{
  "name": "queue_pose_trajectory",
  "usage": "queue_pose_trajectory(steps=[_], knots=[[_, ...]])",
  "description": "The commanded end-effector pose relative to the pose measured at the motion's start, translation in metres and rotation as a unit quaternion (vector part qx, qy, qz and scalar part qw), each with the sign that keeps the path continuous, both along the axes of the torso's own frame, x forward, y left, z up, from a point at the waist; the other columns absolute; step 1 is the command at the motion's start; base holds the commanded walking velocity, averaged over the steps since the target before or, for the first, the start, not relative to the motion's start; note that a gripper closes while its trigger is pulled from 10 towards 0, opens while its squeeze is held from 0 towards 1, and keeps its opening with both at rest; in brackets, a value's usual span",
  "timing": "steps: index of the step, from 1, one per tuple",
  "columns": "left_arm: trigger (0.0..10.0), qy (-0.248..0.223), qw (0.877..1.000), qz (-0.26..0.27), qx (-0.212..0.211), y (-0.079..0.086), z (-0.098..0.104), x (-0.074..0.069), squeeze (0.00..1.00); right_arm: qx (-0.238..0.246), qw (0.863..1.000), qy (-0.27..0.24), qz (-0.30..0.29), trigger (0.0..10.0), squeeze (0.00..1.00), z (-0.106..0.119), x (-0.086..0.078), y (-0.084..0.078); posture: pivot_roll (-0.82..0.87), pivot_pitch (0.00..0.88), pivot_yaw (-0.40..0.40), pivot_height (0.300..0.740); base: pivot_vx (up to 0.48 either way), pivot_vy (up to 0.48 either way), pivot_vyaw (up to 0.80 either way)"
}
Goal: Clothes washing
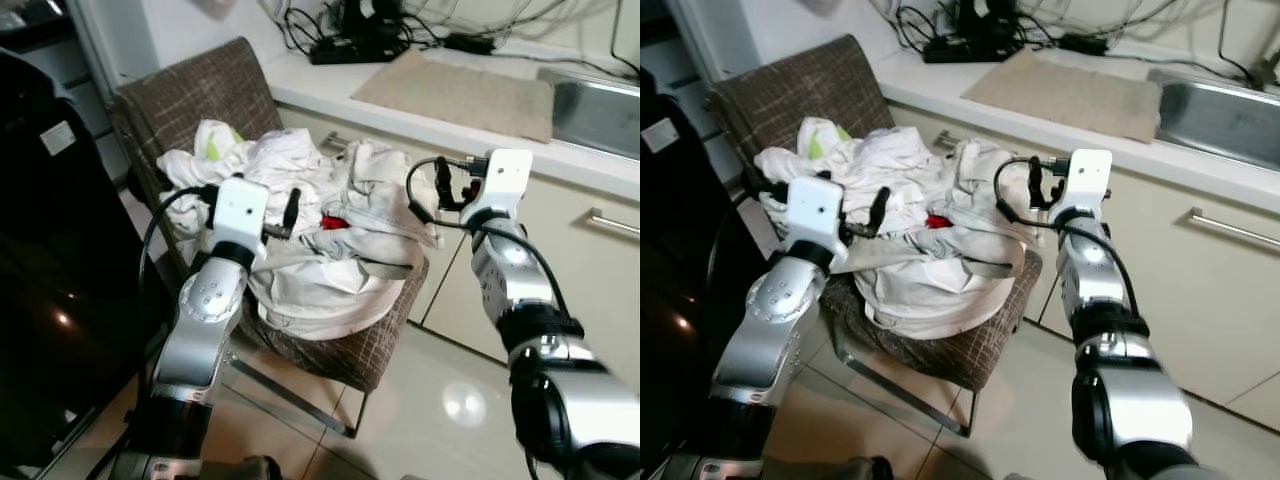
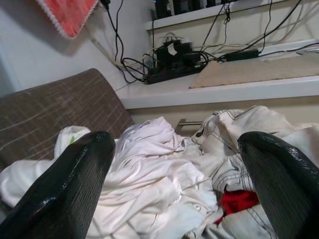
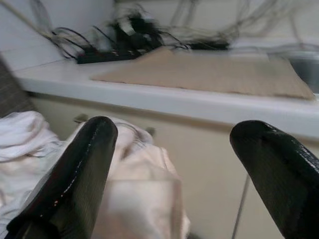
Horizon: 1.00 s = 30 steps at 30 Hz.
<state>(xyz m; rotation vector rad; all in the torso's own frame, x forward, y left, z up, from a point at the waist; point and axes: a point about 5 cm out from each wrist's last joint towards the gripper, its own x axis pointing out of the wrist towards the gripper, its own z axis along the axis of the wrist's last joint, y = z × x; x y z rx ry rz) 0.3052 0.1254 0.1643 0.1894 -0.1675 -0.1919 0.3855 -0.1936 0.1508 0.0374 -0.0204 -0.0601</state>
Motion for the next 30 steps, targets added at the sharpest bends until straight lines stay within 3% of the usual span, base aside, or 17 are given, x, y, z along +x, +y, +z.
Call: queue_pose_trajectory(steps=[1, 8, 10, 13, 21, 22, 26, 27, 28, 30], knots=[[10.0, 0.004, 1.0, 0.013, 0.008, 0.006, 0.002, -0.006, 0.0, 0.015, 0.999, 0.031, -0.013, 10.0, 0.0, -0.006, 0.001, -0.005, 0.01, 0.077, 0.011, 0.74, 0.0, 0.0, 0.0], [10.0, 0.029, 0.998, 0.048, 0.018, 0.026, 0.0, -0.035, 0.0, 0.009, 0.997, 0.071, 0.0, 10.0, 0.0, -0.02, 0.001, 0.001, 0.1, 0.171, 0.024, 0.74, 0.0, 0.0, 0.0], [10.0, 0.037, 0.997, 0.06, 0.03, 0.037, 0.005, -0.056, 0.0, 0.002, 0.995, 0.092, 0.025, 10.0, 0.0, -0.029, -0.002, 0.009, 0.17, 0.229, 0.046, 0.74, 0.0, 0.0, 0.0], [10.0, 0.047, 0.996, 0.074, 0.034, 0.043, 0.007, -0.068, 0.0, -0.025, 0.992, 0.112, 0.055, 10.0, 0.0, -0.036, -0.004, 0.017, 0.2, 0.265, 0.048, 0.74, 0.0, 0.0, 0.0], [10.0, 0.065, 0.993, 0.091, 0.034, 0.039, 0.006, -0.082, 0.0, -0.128, 0.971, 0.145, 0.137, 10.0, 0.0, -0.048, -0.008, 0.036, 0.2, 0.286, 0.018, 0.74, 0.0, 0.0, 0.0], [10.0, 0.071, 0.993, 0.09, 0.032, 0.036, 0.007, -0.083, 0.0, -0.163, 0.964, 0.148, 0.152, 10.0, 0.0, -0.049, -0.008, 0.038, 0.2, 0.287, 0.012, 0.74, 0.0, 0.0, 0.0], [10.0, 0.074, 0.993, 0.089, 0.03, 0.034, 0.007, -0.084, 0.0, -0.165, 0.963, 0.148, 0.15, 10.0, 0.0, -0.05, -0.009, 0.036, 0.18, 0.295, 0.003, 0.74, 0.0, 0.0, 0.0], [10.0, 0.075, 0.993, 0.089, 0.03, 0.033, 0.007, -0.083, 0.0, -0.157, 0.966, 0.148, 0.142, 7.0, 0.0, -0.05, -0.009, 0.034, 0.17, 0.298, 0.001, 0.74, 0.0, 0.0, 0.0], [10.0, 0.076, 0.993, 0.089, 0.029, 0.032, 0.007, -0.083, 0.0, -0.15, 0.968, 0.149, 0.137, 0.0, 0.0, -0.051, -0.009, 0.032, 0.17, 0.298, 0.001, 0.74, 0.0, 0.0, 0.0], [10.0, 0.077, 0.993, 0.089, 0.029, 0.032, 0.007, -0.083, 0.0, -0.149, 0.968, 0.151, 0.135, 0.0, 0.0, -0.052, -0.01, 0.032, 0.17, 0.301, 0.001, 0.74, 0.0, 0.0, 0.0]])
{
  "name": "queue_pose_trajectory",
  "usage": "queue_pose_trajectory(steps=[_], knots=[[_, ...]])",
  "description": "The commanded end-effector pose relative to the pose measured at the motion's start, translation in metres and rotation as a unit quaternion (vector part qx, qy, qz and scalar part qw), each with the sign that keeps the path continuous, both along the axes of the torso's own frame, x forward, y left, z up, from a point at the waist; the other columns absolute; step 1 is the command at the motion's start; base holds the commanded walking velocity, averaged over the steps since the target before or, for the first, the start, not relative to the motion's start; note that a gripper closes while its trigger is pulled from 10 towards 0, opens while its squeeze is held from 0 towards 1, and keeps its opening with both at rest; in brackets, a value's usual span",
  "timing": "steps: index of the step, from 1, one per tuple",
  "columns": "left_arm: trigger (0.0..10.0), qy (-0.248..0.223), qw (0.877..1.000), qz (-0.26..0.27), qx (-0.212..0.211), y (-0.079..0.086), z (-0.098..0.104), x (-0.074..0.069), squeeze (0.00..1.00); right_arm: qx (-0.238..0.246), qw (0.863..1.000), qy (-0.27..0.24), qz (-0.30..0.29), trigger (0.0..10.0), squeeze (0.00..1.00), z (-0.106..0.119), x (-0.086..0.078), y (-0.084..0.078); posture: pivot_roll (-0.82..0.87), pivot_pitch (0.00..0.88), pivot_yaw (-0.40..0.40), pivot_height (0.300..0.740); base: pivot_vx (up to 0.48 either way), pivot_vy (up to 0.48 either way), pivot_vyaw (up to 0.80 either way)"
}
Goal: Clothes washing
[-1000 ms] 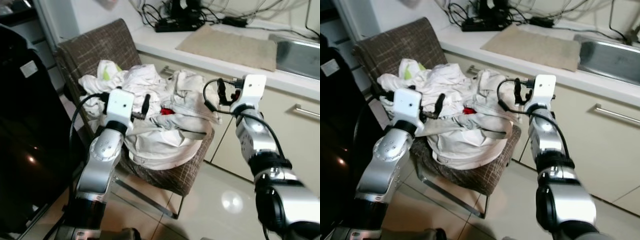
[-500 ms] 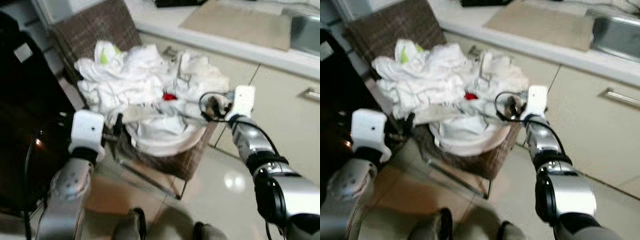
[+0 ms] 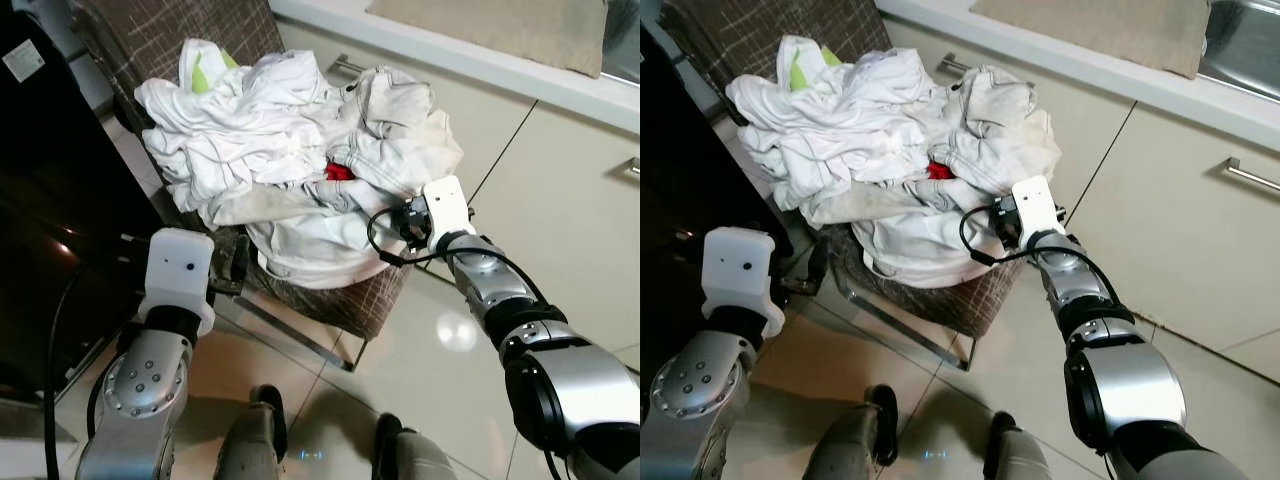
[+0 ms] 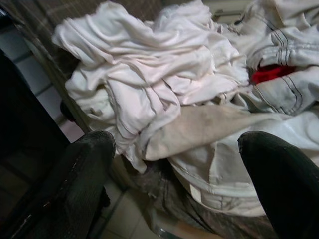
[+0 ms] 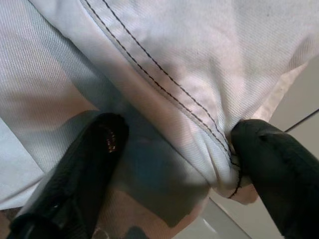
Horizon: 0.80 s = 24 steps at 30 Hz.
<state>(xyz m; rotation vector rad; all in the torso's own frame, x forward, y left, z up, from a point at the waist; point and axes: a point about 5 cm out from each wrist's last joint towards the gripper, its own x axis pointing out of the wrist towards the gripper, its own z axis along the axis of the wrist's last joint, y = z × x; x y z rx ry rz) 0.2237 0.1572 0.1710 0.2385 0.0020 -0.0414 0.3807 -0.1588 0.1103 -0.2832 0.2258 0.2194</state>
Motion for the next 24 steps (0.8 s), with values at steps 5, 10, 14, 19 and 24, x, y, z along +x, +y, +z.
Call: queue_pose_trajectory(steps=[5, 10, 14, 19, 24], knots=[[10.0, 0.007, 1.0, 0.005, 0.003, -0.002, -0.002, 0.0, 0.0, -0.007, 1.0, 0.021, -0.019, 5.5, 0.0, -0.013, -0.006, -0.003, 0.16, 0.29, -0.008, 0.74, 0.0, 0.0, 0.0], [10.0, -0.017, 1.0, -0.001, -0.009, -0.01, 0.002, 0.017, 0.0, 0.051, 0.995, -0.07, -0.052, 10.0, 0.0, 0.014, 0.003, -0.002, 0.11, 0.201, -0.038, 0.74, 0.0, 0.0, 0.0], [10.0, -0.032, 0.999, -0.018, -0.013, -0.017, 0.004, 0.04, 0.0, 0.065, 0.984, -0.141, -0.083, 10.0, 0.0, 0.036, 0.008, -0.007, 0.06, 0.12, -0.033, 0.74, 0.0, 0.0, 0.0], [10.0, -0.048, 0.998, -0.042, -0.022, -0.028, 0.007, 0.064, 0.0, 0.099, 0.966, -0.213, -0.108, 10.0, 1.0, 0.052, 0.005, -0.016, -0.03, 0.025, -0.021, 0.74, 0.0, 0.0, 0.0], [10.0, -0.055, 0.996, -0.066, -0.039, -0.042, 0.007, 0.09, 0.0, 0.088, 0.94, -0.318, -0.084, 10.0, 1.0, 0.061, -0.016, -0.014, -0.1, 0.0, 0.001, 0.74, 0.0, 0.0, 0.0]])
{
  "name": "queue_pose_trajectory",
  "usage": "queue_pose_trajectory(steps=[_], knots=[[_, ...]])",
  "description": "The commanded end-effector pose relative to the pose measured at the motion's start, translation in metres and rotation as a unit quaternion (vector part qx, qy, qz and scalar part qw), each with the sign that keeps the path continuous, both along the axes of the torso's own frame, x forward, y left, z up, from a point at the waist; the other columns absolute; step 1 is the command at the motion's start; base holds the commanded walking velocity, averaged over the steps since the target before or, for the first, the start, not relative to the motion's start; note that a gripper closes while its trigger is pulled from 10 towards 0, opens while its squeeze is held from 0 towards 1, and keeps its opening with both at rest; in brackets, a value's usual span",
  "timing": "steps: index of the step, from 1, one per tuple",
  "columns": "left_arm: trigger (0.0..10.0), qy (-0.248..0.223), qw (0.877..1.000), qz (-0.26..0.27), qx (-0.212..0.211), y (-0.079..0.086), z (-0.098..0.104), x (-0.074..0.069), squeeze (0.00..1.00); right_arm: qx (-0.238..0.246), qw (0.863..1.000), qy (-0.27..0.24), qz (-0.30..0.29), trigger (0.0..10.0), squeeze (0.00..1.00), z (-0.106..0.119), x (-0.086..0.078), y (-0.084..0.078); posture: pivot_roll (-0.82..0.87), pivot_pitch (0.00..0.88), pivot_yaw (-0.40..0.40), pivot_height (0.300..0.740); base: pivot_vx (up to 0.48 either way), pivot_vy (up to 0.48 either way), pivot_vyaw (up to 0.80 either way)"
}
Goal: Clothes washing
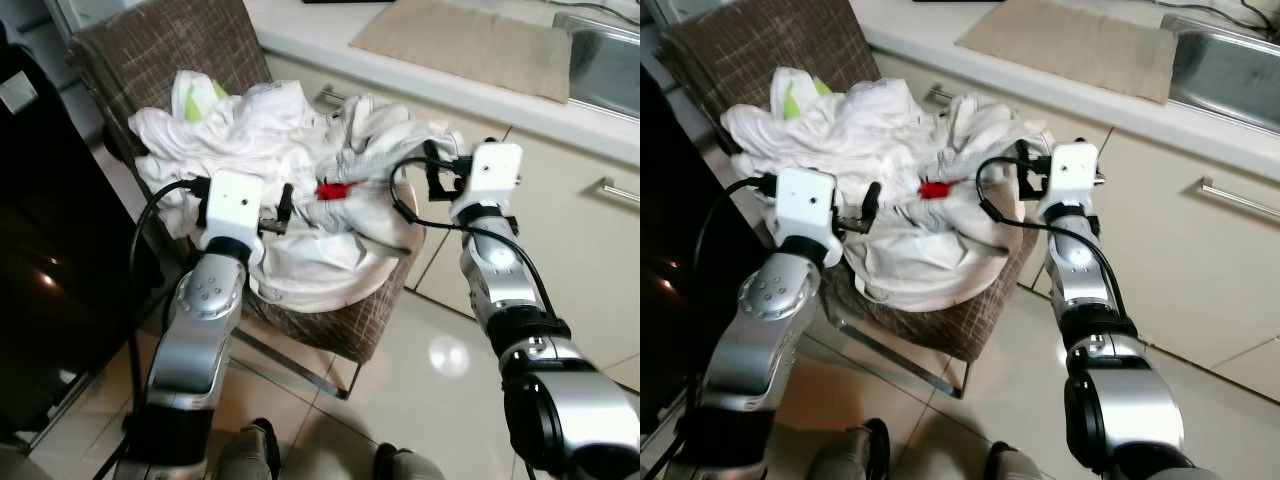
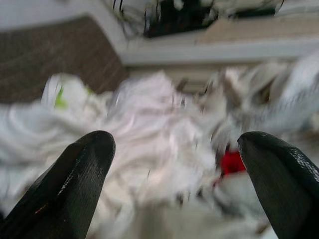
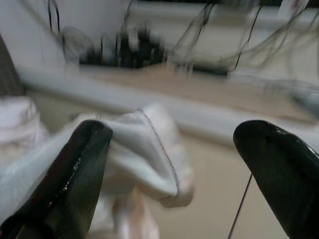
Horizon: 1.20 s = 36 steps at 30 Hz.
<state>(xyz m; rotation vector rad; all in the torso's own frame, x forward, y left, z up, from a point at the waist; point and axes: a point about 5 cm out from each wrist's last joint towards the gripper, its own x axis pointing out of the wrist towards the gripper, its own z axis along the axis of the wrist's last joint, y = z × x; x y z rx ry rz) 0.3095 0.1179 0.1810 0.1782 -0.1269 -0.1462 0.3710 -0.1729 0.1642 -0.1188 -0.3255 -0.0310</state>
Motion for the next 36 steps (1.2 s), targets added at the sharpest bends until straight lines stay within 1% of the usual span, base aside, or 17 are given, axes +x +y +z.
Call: queue_pose_trajectory(steps=[1, 2, 4, 7, 8, 9, 10, 12, 13, 16, 18, 20, 23, 26, 31, 34, 36], knots=[[10.0, 0.003, 1.0, -0.005, -0.012, -0.001, -0.004, 0.005, 0.0, -0.018, 0.998, -0.056, 0.002, 10.0, 1.0, 0.008, -0.012, 0.001, -0.11, 0.0, 0.003, 0.74, 0.0, 0.0, 0.0], [10.0, 0.004, 1.0, -0.003, -0.015, -0.001, -0.005, 0.008, 0.0, -0.021, 0.998, -0.062, 0.002, 10.0, 1.0, 0.01, -0.014, 0.0, -0.13, 0.0, 0.014, 0.74, 0.0, 0.0, 0.0], [10.0, 0.009, 0.999, 0.01, -0.035, 0.003, -0.007, 0.015, 0.0, -0.023, 0.996, -0.084, -0.002, 10.0, 1.0, 0.012, -0.024, -0.003, -0.17, 0.0, 0.03, 0.74, 0.0, 0.0, 0.0], [10.0, 0.012, 0.998, 0.036, -0.057, 0.01, -0.011, 0.022, 0.0, -0.042, 0.994, -0.1, 0.005, 10.0, 1.0, 0.007, -0.044, -0.001, -0.19, 0.0, 0.044, 0.74, 0.0, 0.0, 0.0], [10.0, 0.017, 0.997, 0.04, -0.064, 0.01, -0.012, 0.024, 0.0, -0.04, 0.995, -0.096, 0.01, 10.0, 1.0, 0.003, -0.049, -0.001, -0.19, 0.0, 0.05, 0.74, 0.0, 0.0, 0.0], [10.0, 0.017, 0.997, 0.04, -0.064, 0.01, -0.012, 0.024, 0.0, -0.04, 0.995, -0.096, 0.01, 10.0, 1.0, 0.003, -0.049, -0.001, -0.19, 0.0, 0.05, 0.74, 0.0, 0.0, 0.0], [10.0, 0.009, 0.997, 0.03, -0.064, 0.007, -0.01, 0.029, 0.0, -0.05, 0.996, -0.075, 0.018, 10.0, 1.0, -0.007, -0.054, 0.002, -0.2, 0.0, 0.058, 0.74, 0.0, 0.0, 0.0], [10.0, -0.006, 0.999, 0.017, -0.05, 0.003, -0.006, 0.032, 0.0, -0.046, 0.997, -0.065, 0.014, 10.0, 0.98, -0.009, -0.053, 0.004, -0.21, 0.0, 0.064, 0.74, 0.0, 0.0, 0.0], [10.0, -0.014, 0.999, 0.01, -0.039, 0.001, -0.004, 0.033, 0.0, -0.043, 0.997, -0.067, 0.015, 10.0, 0.0, -0.007, -0.052, 0.005, -0.22, 0.0, 0.066, 0.74, 0.0, 0.0, 0.0], [10.0, -0.033, 0.999, -0.004, 0.008, -0.004, -0.002, 0.036, 0.0, -0.043, 0.997, -0.068, 0.017, 10.0, 0.0, -0.002, -0.048, 0.008, -0.22, 0.0, 0.07, 0.74, 0.0, 0.0, 0.0], [10.0, -0.042, 0.999, -0.015, 0.022, -0.008, 0.0, 0.037, 0.0, -0.045, 0.997, -0.068, 0.019, 10.0, 0.0, 0.0, -0.046, 0.008, -0.22, 0.0, 0.071, 0.74, 0.0, 0.148, 0.0], [10.0, -0.045, 0.999, -0.022, 0.019, -0.01, 0.001, 0.038, 0.0, -0.046, 0.997, -0.064, 0.022, 10.0, 0.0, 0.0, -0.048, 0.008, -0.22, 0.0, 0.072, 0.74, 0.0, 0.461, 0.0], [10.0, -0.046, 0.997, -0.038, 0.058, -0.013, 0.001, 0.04, 0.0, -0.05, 0.997, -0.052, 0.032, 10.0, 0.0, -0.002, -0.048, 0.01, -0.22, 0.0, 0.073, 0.74, 0.102, 0.428, 0.0], [10.0, -0.039, 0.995, -0.052, 0.079, -0.015, -0.002, 0.04, 0.0, -0.048, 0.997, -0.043, 0.035, 10.0, 0.0, -0.007, -0.049, 0.012, -0.22, 0.0, 0.073, 0.74, 0.422, 0.123, 0.0], [10.0, -0.037, 0.995, -0.052, 0.083, -0.017, -0.005, 0.041, 0.0, -0.045, 0.997, -0.033, 0.043, 10.0, 0.0, -0.011, -0.051, 0.017, -0.22, 0.0, 0.077, 0.74, 0.48, 0.0, 0.0], [10.0, -0.035, 0.996, -0.046, 0.07, -0.016, -0.005, 0.041, 0.0, -0.045, 0.998, -0.022, 0.045, 10.0, 0.0, -0.014, -0.052, 0.017, -0.22, 0.0, 0.078, 0.74, 0.48, 0.0, 0.0], [10.0, -0.032, 0.996, -0.044, 0.071, -0.016, -0.005, 0.042, 0.0, -0.041, 0.998, -0.016, 0.043, 10.0, 0.0, -0.016, -0.051, 0.016, -0.22, 0.0, 0.078, 0.74, 0.48, 0.0, 0.0]])
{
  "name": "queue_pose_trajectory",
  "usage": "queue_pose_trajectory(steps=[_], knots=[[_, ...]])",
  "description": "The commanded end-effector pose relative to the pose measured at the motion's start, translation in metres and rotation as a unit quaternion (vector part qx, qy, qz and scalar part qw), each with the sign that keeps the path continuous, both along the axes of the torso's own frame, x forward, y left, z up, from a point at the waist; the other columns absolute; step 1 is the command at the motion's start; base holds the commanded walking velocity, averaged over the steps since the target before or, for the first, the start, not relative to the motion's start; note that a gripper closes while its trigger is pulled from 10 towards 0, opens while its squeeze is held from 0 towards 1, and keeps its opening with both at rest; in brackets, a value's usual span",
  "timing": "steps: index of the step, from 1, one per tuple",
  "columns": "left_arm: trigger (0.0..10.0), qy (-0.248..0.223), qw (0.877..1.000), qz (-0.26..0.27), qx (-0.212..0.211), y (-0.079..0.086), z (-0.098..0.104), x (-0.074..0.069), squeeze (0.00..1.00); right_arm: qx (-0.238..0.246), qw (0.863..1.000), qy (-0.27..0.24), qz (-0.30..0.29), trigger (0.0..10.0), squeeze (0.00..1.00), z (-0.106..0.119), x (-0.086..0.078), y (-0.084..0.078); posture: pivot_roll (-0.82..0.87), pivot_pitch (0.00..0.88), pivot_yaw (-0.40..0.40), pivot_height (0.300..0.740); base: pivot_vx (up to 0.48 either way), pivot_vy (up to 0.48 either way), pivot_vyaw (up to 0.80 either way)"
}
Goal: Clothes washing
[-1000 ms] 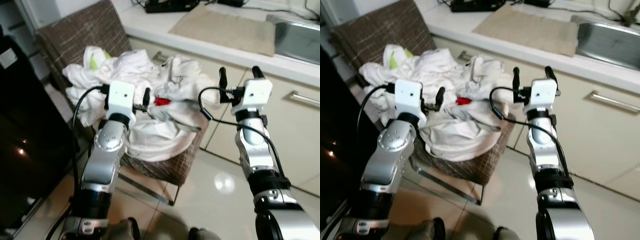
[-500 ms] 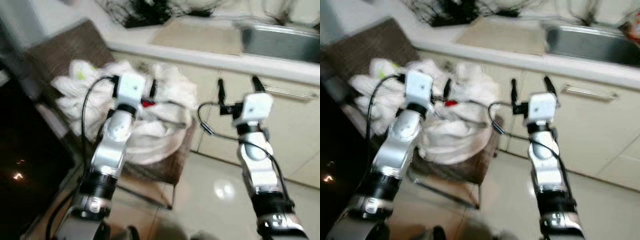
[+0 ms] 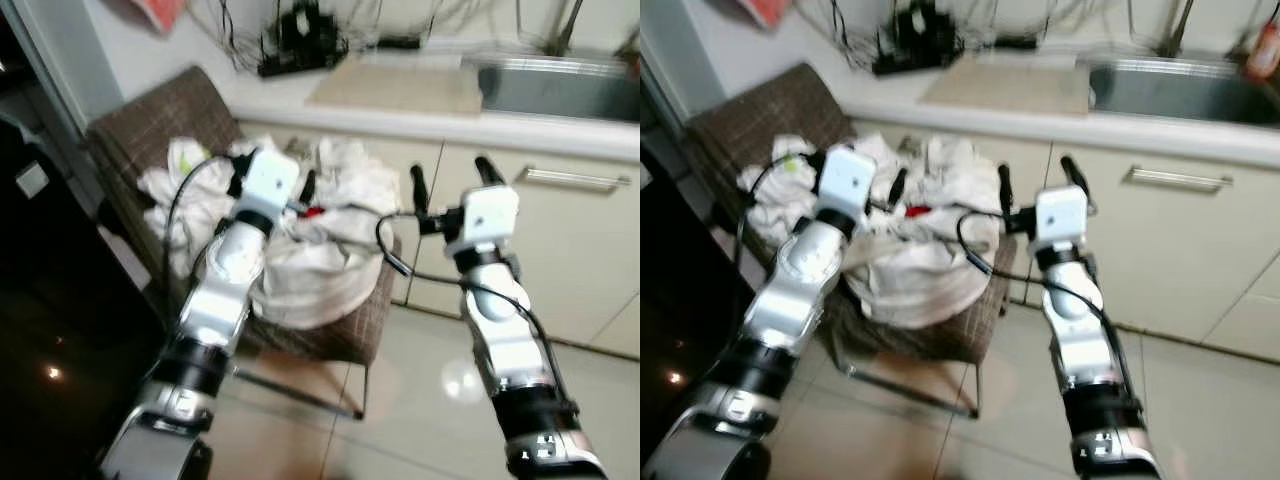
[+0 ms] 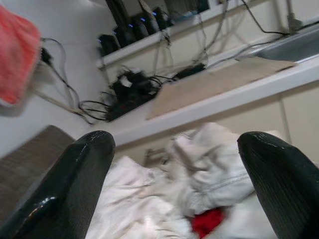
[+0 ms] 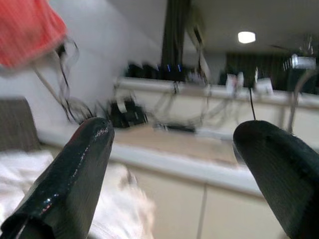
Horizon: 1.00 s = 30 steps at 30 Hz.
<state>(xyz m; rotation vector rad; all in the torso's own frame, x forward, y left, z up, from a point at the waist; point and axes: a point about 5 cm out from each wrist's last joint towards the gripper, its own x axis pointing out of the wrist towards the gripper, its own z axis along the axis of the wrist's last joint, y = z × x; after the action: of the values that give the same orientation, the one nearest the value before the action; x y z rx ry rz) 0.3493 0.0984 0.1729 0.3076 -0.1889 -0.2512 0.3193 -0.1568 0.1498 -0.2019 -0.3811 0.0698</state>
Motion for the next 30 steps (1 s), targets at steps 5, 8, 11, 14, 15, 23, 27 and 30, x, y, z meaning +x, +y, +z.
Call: queue_pose_trajectory(steps=[5, 8, 11, 14, 15, 23, 27, 30], knots=[[10.0, 0.003, 1.0, 0.014, 0.009, 0.004, 0.001, 0.002, 0.0, 0.016, 1.0, 0.017, 0.002, 10.0, 0.0, -0.003, 0.0, -0.001, -0.21, 0.0, 0.08, 0.74, 0.465, 0.0, 0.0], [10.0, 0.006, 1.0, 0.018, 0.01, 0.005, 0.0, 0.002, 0.0, 0.019, 0.999, 0.025, 0.004, 10.0, 0.0, -0.006, -0.002, -0.001, -0.21, 0.0, 0.083, 0.74, 0.47, 0.0, 0.0], [10.0, 0.01, 1.0, 0.028, 0.006, 0.008, -0.001, 0.003, 0.0, 0.021, 0.999, 0.031, 0.005, 10.0, 0.0, -0.008, -0.002, 0.0, -0.21, 0.0, 0.085, 0.74, 0.47, 0.0, 0.0], [10.0, 0.015, 0.999, 0.032, -0.001, 0.01, -0.001, 0.003, 0.0, 0.021, 0.999, 0.035, 0.008, 10.0, 0.0, -0.01, -0.003, 0.002, -0.21, 0.0, 0.087, 0.74, 0.469, 0.0, 0.0], [10.0, 0.017, 0.999, 0.036, -0.002, 0.011, -0.001, 0.004, 0.0, 0.022, 0.999, 0.037, 0.011, 10.0, 0.0, -0.01, -0.003, 0.003, -0.21, 0.0, 0.087, 0.74, 0.469, 0.0, 0.0], [10.0, 0.037, 0.995, 0.087, 0.013, 0.027, -0.003, 0.013, 0.0, 0.046, 0.997, 0.044, 0.037, 10.0, 0.0, -0.01, -0.009, 0.006, -0.21, 0.001, 0.092, 0.74, 0.33, 0.04, 0.0], [10.0, 0.049, 0.995, 0.049, 0.07, 0.034, 0.008, 0.033, 0.0, 0.047, 0.996, 0.046, 0.065, 10.0, 0.0, -0.011, -0.031, 0.006, -0.23, 0.043, 0.106, 0.74, 0.0, 0.0, 0.0], [10.0, 0.121, 0.99, 0.024, 0.07, 0.039, 0.0, 0.044, 0.0, 0.058, 0.993, 0.069, 0.071, 10.0, 0.0, -0.02, -0.05, 0.002, -0.26, 0.088, 0.124, 0.74, 0.0, 0.0, 0.0]])
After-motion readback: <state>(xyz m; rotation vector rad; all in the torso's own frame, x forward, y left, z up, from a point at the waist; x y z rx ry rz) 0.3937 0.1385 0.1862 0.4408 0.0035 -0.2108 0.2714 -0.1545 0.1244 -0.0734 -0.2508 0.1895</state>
